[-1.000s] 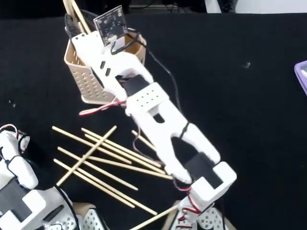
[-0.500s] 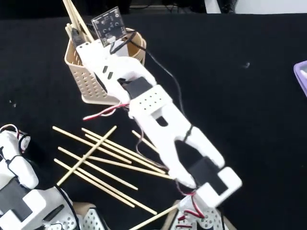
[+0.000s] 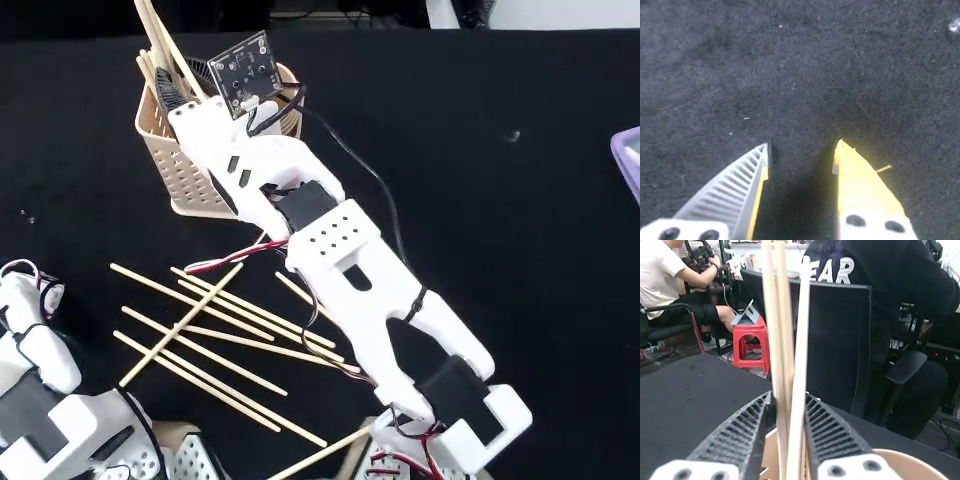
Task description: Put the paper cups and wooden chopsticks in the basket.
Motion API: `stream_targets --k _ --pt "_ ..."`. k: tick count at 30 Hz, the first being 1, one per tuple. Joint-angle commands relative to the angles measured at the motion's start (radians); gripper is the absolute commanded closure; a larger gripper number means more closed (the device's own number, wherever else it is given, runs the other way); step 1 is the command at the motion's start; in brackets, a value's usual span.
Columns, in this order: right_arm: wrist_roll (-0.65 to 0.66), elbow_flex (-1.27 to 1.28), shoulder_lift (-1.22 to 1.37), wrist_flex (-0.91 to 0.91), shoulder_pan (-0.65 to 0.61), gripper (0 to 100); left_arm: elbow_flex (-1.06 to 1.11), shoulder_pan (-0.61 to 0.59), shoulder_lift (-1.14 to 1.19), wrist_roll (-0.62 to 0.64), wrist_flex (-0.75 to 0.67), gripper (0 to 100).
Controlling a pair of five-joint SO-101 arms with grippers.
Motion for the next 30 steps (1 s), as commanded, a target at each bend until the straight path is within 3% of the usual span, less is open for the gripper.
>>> stream_targets --k 1,7,20,30 --pt "-0.008 -0.008 -0.041 -0.025 -0.017 89.4 -0.053 0.015 0.003 0.003 -0.003 79" --pt "-0.008 0.027 -0.088 -0.021 -0.012 92.7 -0.054 0.015 0.003 0.003 -0.003 79" --pt "-0.008 0.346 -0.484 -0.023 -0.032 93.1 -0.054 0.015 0.002 0.003 -0.003 79" --pt "-0.008 0.753 -0.816 -0.029 -0.074 92.8 -0.054 0.015 0.002 0.003 -0.003 79"
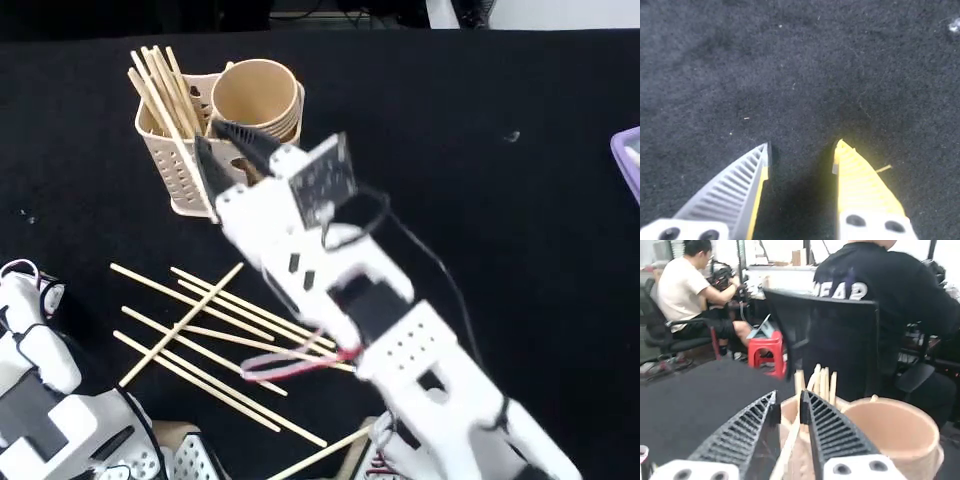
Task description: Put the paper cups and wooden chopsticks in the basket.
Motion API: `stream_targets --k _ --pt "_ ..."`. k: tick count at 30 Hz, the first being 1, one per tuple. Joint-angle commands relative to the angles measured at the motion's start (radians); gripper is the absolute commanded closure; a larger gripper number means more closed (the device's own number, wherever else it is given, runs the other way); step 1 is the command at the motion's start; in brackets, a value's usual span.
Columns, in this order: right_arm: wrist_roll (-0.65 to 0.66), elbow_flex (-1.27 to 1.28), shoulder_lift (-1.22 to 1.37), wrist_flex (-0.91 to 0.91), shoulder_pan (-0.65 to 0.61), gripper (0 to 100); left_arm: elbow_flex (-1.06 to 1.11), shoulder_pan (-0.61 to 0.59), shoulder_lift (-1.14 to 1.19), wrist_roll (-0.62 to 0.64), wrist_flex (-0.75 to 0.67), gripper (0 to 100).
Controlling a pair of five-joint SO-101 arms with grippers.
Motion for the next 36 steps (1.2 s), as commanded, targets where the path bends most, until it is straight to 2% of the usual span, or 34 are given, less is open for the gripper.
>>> stream_targets --k 1,6,14,24,30,36 --pt "-0.005 0.108 -0.11 -0.031 -0.029 92.8 -0.054 0.015 0.002 0.002 -0.003 79" --pt "-0.005 0.191 -0.114 -0.107 -0.078 92.8 -0.054 0.015 0.002 0.002 -0.003 79" --pt "-0.005 0.131 -0.064 -0.115 -0.199 92.6 -0.054 0.015 0.003 0.002 -0.003 79" --pt "0.0 -0.01 0.283 -0.115 -0.144 93.1 -0.054 0.015 0.003 0.002 -0.003 79" --pt "0.0 0.005 0.291 -0.114 -0.147 93.1 -0.054 0.015 0.003 0.002 -0.003 79" --pt "0.002 0.033 0.176 -0.112 -0.144 93.0 -0.054 0.015 0.003 0.002 -0.003 79"
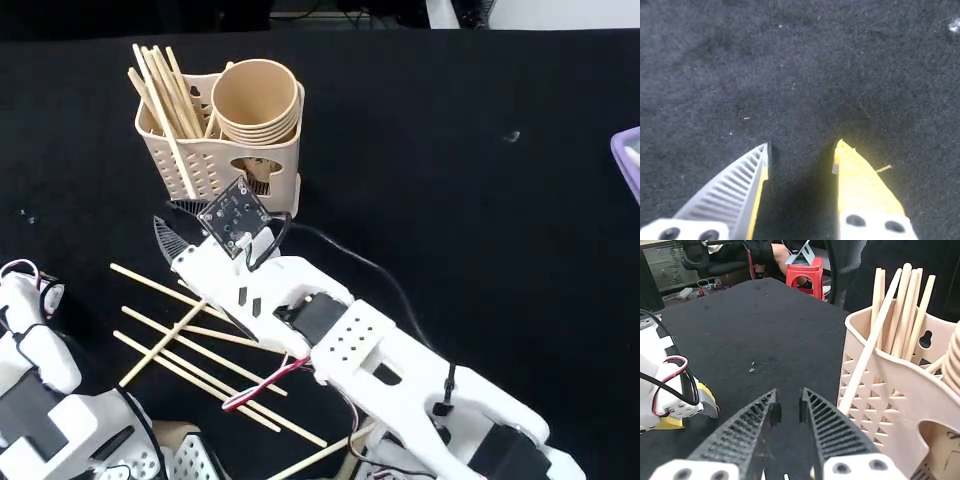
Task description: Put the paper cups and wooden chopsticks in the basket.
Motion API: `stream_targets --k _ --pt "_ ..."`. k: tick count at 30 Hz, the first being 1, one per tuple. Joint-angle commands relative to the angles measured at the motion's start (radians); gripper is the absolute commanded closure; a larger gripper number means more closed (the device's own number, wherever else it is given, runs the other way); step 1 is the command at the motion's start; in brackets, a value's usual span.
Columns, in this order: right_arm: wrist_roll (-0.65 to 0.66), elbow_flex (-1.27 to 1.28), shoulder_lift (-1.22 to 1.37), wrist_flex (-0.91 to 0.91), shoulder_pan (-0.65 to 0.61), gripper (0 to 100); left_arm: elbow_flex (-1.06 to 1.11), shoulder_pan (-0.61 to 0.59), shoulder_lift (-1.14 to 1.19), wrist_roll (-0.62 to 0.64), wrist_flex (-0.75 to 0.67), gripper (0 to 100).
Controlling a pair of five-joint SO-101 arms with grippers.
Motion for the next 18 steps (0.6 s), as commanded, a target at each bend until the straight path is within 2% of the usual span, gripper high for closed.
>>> stream_targets --k 1,5,11,18 --pt "0.002 -0.015 -0.111 -0.015 0.026 92.9 -0.054 0.015 0.003 0.002 -0.003 79" --pt "0.002 -0.002 -0.085 -0.023 0.046 92.9 -0.054 0.015 0.003 0.002 -0.003 79" --pt "-0.005 -0.01 0.105 -0.069 0.123 92.9 -0.054 0.015 0.003 0.002 -0.003 79" --pt "-0.005 -0.012 0.249 -0.109 0.129 93.1 -0.054 0.015 0.003 0.002 -0.003 79"
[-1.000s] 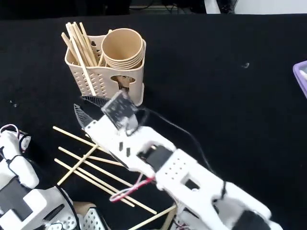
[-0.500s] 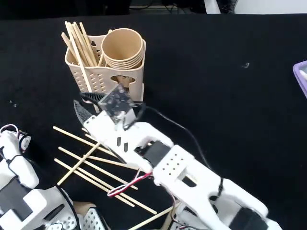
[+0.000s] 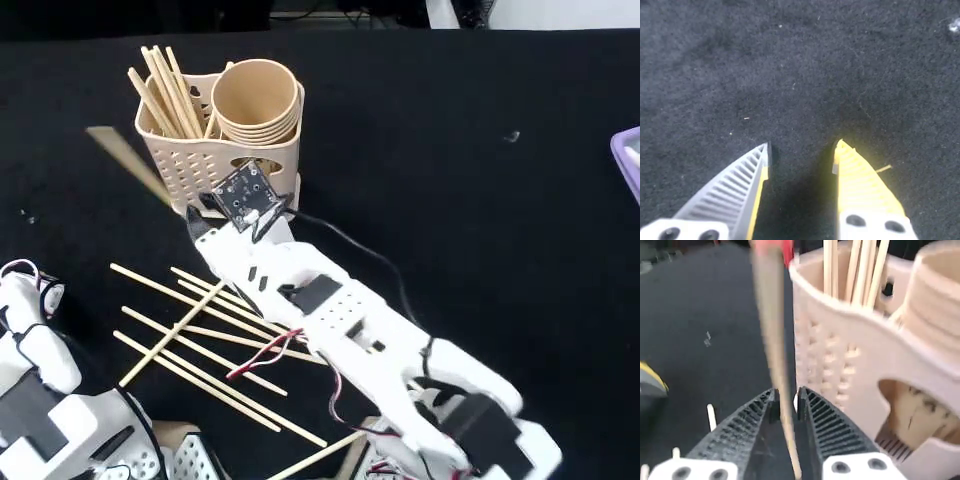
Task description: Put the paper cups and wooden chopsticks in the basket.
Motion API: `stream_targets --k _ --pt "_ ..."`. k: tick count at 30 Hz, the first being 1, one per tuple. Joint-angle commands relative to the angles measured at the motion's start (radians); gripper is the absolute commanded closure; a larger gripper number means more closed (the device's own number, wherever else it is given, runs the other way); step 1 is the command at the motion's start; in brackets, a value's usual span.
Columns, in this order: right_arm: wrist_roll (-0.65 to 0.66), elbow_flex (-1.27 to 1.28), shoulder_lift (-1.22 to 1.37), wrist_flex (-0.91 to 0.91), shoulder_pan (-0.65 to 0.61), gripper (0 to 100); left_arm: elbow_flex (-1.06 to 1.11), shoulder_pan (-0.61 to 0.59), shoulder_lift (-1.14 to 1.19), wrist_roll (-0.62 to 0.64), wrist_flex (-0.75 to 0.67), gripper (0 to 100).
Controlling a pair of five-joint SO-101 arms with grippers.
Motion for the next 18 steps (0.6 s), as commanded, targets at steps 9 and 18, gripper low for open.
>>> stream_targets --k 9,18 --pt "0.003 0.042 -0.26 0.371 0.006 89.4 -0.054 0.015 0.003 0.002 -0.003 79" --pt "0.239 0.05 -0.277 0.829 -0.275 75.5 -0.054 0.015 0.003 0.002 -0.003 79"
